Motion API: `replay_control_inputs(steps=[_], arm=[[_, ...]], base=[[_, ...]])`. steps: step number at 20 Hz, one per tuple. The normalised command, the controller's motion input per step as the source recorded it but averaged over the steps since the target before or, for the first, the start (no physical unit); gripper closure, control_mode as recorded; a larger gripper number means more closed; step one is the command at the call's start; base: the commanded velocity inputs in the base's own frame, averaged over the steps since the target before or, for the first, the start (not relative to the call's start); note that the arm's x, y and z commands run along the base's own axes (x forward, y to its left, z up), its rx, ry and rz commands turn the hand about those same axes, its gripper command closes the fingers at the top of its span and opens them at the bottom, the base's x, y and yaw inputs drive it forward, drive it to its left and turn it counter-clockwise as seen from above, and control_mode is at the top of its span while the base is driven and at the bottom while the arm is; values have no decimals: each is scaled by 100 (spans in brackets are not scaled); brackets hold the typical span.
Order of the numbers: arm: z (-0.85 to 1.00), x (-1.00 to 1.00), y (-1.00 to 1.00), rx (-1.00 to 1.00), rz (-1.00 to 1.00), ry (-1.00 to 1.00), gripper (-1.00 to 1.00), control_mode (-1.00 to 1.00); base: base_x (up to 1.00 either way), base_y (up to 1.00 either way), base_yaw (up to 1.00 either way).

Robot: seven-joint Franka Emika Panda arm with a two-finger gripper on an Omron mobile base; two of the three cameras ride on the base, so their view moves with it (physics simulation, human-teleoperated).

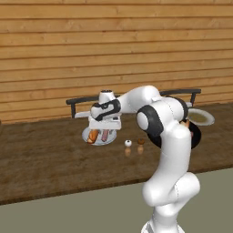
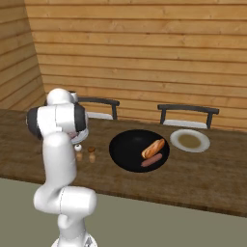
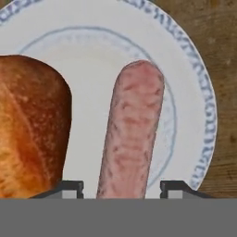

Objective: Place one bun and one sausage from the bowl on each plate.

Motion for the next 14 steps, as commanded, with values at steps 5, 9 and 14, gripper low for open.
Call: replay_control_inputs(steps=[5, 9, 14], arm=[[16, -11, -7, 0, 0, 0, -100, -100], [83, -67, -36, 0, 0, -3, -100, -100], [72, -70, -78, 0, 0, -2, -100, -100]], base=[[0, 0, 0], [0, 0, 0], [0, 0, 0]])
